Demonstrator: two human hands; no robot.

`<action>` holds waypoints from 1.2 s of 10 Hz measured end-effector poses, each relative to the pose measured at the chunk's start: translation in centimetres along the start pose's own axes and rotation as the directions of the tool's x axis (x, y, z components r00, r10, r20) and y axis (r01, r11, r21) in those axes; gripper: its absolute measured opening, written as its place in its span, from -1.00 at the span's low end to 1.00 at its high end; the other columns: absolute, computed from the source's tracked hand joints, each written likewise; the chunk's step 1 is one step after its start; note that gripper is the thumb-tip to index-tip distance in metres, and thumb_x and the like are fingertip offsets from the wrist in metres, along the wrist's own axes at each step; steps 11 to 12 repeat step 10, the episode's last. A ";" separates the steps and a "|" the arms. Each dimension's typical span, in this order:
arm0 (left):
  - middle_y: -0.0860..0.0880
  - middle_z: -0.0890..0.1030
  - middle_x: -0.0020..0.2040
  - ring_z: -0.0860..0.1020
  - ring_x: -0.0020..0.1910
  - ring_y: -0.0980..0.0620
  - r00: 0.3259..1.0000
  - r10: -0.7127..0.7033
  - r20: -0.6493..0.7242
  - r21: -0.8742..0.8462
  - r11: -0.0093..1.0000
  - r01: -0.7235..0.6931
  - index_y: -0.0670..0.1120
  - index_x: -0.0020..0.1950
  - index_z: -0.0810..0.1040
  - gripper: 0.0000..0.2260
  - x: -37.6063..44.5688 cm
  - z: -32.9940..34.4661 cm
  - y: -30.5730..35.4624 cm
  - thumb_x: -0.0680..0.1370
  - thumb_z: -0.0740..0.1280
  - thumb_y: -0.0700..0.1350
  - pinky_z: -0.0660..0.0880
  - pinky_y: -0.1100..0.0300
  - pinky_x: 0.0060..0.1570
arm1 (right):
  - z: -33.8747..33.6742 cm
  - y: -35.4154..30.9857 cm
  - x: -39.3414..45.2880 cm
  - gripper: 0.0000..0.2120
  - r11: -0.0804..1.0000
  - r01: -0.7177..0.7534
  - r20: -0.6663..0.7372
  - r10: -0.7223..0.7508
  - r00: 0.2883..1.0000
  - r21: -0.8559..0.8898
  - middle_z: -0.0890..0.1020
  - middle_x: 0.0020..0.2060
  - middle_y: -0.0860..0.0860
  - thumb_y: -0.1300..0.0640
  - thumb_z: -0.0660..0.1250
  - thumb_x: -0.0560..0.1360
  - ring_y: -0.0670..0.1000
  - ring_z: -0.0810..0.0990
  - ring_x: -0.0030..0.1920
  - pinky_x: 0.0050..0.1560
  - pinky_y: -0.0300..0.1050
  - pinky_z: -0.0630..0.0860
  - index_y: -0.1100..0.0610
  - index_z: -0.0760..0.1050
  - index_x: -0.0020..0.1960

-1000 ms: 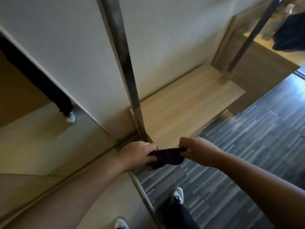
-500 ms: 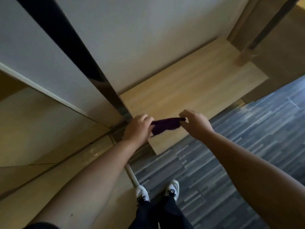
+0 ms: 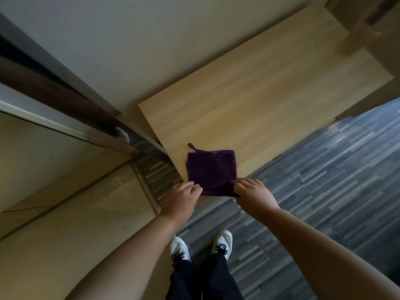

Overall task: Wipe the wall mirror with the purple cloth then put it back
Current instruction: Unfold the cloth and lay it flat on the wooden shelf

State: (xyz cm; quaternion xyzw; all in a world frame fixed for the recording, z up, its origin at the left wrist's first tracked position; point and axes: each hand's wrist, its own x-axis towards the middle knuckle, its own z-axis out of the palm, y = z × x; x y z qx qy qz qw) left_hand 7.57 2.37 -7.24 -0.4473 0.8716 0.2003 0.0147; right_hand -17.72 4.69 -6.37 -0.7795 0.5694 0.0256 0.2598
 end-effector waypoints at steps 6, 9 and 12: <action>-0.05 0.59 0.11 0.54 -0.05 0.03 0.697 -0.706 0.126 -0.490 0.566 0.663 -0.10 0.25 0.43 -0.75 8.2 -3.9 -0.6 0.63 0.31 -0.03 0.34 0.32 -0.35 | -4.0 -0.8 8.3 -0.77 0.766 -0.592 0.109 0.586 0.803 0.250 0.54 -0.22 0.00 -0.02 0.17 0.65 0.03 0.54 -0.25 -0.28 -0.05 0.53 0.10 0.38 0.20; -0.12 0.61 0.05 0.55 -0.19 -0.01 0.655 -0.725 0.214 -0.306 0.587 0.750 -0.10 0.30 0.35 -0.61 6.7 -4.2 -1.6 0.63 0.20 0.16 0.41 0.19 -0.36 | -4.9 -1.8 7.6 -0.61 0.691 -0.694 0.111 0.688 0.718 0.205 0.52 -0.19 0.03 -0.14 0.23 0.61 0.06 0.53 -0.26 -0.38 -0.08 0.40 0.13 0.29 0.24; -0.11 0.59 0.08 0.54 -0.10 -0.04 0.620 -0.746 0.242 -0.296 0.552 0.780 -0.11 0.33 0.40 -0.55 4.5 -5.6 -1.6 0.65 0.09 0.21 0.41 0.12 -0.26 | -6.2 -2.4 6.4 -0.52 0.718 -0.642 0.061 0.652 0.756 0.269 0.58 -0.02 0.08 -0.21 0.18 0.60 0.08 0.57 -0.13 -0.24 -0.02 0.56 0.12 0.29 0.32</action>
